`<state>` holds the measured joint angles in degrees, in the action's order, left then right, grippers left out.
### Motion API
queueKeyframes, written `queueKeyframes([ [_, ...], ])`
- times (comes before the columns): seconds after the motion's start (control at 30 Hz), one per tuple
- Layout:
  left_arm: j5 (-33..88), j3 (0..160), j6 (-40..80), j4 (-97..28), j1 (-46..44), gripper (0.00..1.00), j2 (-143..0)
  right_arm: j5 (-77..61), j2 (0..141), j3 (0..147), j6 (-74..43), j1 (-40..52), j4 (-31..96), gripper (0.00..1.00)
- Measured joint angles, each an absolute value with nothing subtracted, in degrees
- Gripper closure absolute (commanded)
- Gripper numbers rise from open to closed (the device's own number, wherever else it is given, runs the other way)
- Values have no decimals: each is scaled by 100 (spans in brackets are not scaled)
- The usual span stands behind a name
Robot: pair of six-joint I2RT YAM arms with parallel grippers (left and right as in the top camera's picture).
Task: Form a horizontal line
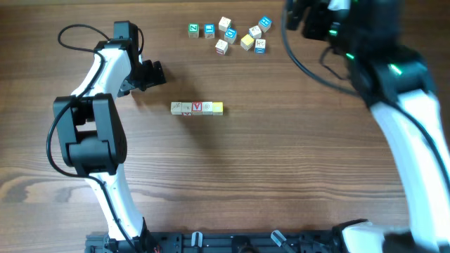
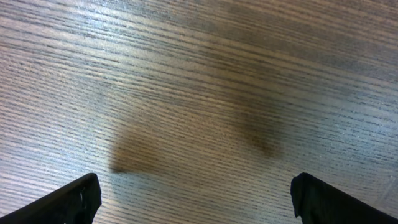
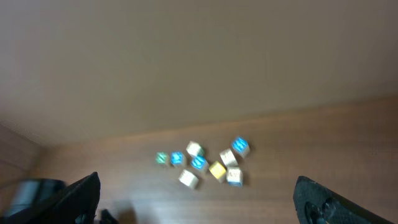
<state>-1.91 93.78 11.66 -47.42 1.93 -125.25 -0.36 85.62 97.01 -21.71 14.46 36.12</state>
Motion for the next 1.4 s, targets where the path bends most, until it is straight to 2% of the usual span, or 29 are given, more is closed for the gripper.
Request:
queueKeyframes([
  [0.13, -191, 9378, 1166, -4737, 193, 0, -12525, 532, 6963, 9695, -2152, 1452, 4595, 0],
  [0.27, -191, 9373, 1168, -4735, 193, 0, -12525, 1236, 5561, 9727, -2132, 1452, 6571, 0],
  [0.33, -191, 9373, 1168, -4729, 193, 0, -12525, 1428, 5317, 9756, -2102, 1452, 7389, 0],
  [0.47, -191, 9373, 1168, -4729, 193, 0, -12525, 1535, 4932, 9122, -1999, 1295, 7450, 0],
  [0.63, -196, 9371, 1168, -4731, 193, 0, -12525, 1531, 3275, 6941, -1959, 1024, 6296, 0],
  [0.77, -215, 9369, 1170, -4727, 193, 0, -12527, 1461, 2034, 4840, -1933, 834, 4331, 0],
  [0.93, -215, 9369, 1170, -4731, 193, 0, -12527, 631, 711, 2250, -1868, 464, -10, 0],
  [1.03, -213, 9369, 1170, -4731, 193, 0, -12527, 298, 268, 1439, -1761, 364, -1684, 1],
  [1.13, -213, 9369, 1170, -4731, 193, 0, -12527, 150, 108, 694, -1527, 362, -2370, 0],
  [1.27, -213, 9369, 1170, -4731, 193, 0, -12527, 126, 104, 154, -1461, 364, -2449, 0],
  [1.4, -211, 9369, 1170, -4731, 193, 0, -12527, 104, 67, 45, -1387, 357, -969, 0],
])
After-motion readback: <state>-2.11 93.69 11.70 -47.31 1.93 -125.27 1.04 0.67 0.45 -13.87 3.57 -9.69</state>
